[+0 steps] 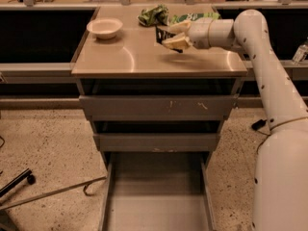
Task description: Pick rxbar chocolate from bottom drawer and place on counter
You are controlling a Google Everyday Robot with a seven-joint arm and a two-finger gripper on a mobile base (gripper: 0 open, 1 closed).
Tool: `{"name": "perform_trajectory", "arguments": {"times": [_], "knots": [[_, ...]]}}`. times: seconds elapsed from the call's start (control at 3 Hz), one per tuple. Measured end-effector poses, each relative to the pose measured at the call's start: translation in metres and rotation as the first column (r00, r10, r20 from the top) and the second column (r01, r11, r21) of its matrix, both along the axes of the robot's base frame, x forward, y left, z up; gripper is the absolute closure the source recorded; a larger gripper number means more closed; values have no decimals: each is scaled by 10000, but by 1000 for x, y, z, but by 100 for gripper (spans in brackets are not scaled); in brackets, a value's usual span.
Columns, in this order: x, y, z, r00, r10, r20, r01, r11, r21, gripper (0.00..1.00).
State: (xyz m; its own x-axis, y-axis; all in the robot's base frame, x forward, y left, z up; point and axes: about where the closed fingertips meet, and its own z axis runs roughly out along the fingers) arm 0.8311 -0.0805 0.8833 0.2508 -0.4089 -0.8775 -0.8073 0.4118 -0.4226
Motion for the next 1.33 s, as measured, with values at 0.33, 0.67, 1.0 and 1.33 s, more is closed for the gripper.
{"name": "perform_trajectory", "arguments": {"times": [0.33,0.67,1.0,1.33], "knots": [[-4,10,-11,9997,181,-169,-183,9998,-72,60],[-3,10,-10,9997,179,-161,-180,9998,-68,36],[-3,10,-10,9997,180,-161,-181,9998,-68,13],[-3,10,-10,9997,181,-162,-182,9998,-68,0]]}}
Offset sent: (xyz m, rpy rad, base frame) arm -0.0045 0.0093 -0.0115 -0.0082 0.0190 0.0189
